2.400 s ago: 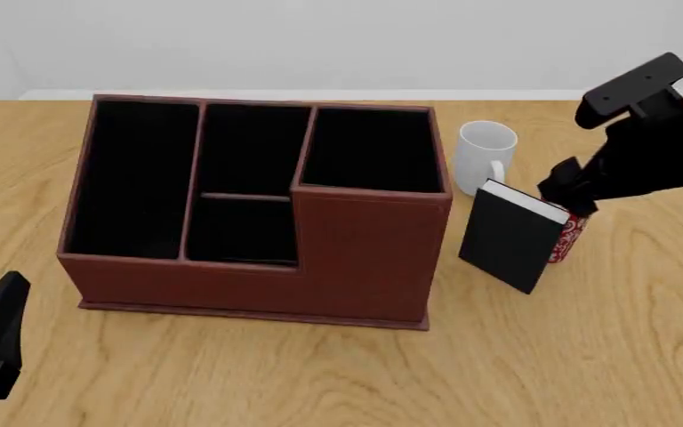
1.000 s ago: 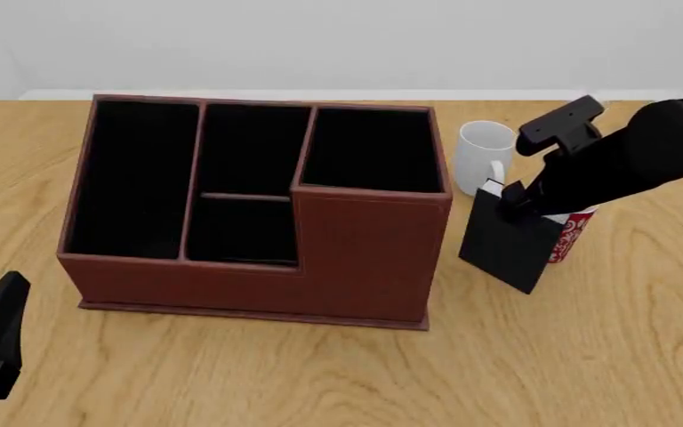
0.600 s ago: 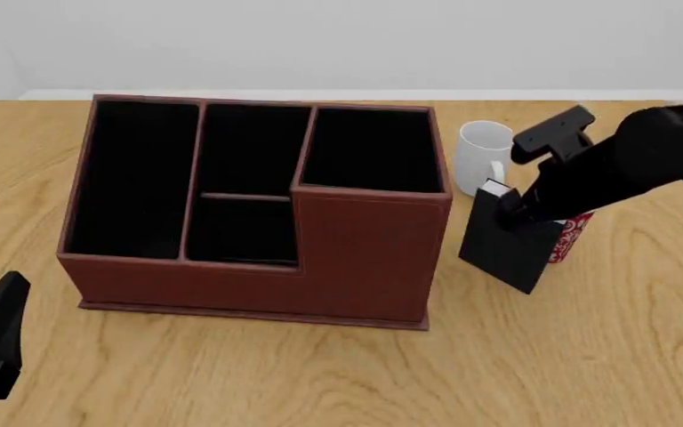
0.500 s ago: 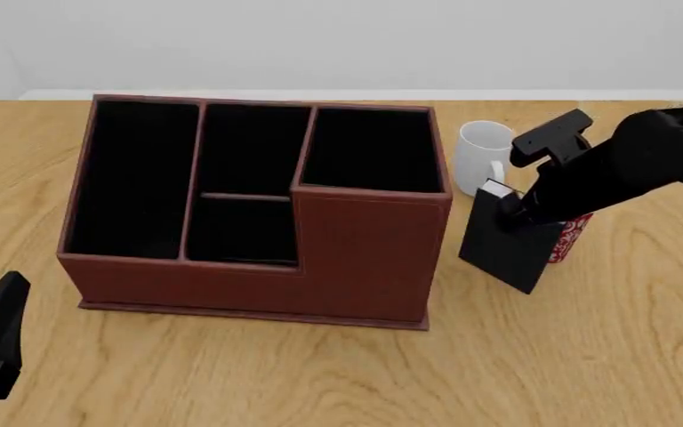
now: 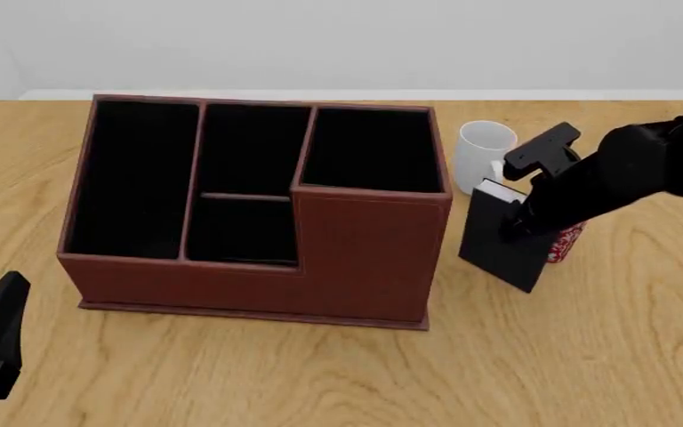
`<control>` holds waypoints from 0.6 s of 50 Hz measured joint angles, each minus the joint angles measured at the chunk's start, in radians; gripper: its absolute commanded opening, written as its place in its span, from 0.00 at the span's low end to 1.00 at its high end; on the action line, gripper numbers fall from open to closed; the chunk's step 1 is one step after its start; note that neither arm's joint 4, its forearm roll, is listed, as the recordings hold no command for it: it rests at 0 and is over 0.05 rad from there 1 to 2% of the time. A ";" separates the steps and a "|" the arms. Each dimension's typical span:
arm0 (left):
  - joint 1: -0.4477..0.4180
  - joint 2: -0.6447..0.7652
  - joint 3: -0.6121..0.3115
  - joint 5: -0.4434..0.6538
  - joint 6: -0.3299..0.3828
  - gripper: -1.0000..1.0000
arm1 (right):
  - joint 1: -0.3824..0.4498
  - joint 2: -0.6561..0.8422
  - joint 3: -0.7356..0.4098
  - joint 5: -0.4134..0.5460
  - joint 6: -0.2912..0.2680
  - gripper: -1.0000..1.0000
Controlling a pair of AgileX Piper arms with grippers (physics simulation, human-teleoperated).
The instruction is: Pick up the book and place it in the right compartment of the caddy.
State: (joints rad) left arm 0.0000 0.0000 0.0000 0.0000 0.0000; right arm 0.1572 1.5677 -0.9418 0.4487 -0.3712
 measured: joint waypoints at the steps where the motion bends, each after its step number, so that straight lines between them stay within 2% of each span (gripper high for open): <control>1: 0.000 0.000 0.000 0.000 0.000 1.00 | 0.007 -0.003 0.001 0.000 -0.004 0.00; 15: 0.000 0.000 0.000 0.000 0.000 1.00 | 0.064 -0.040 0.033 0.017 0.006 0.00; 30: 0.000 0.000 0.000 0.000 0.000 1.00 | 0.097 -0.135 0.120 0.034 0.079 0.00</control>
State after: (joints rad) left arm 0.0000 0.0000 0.0000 0.0000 0.0000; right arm 0.2543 1.4325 -0.8221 0.4824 -0.2925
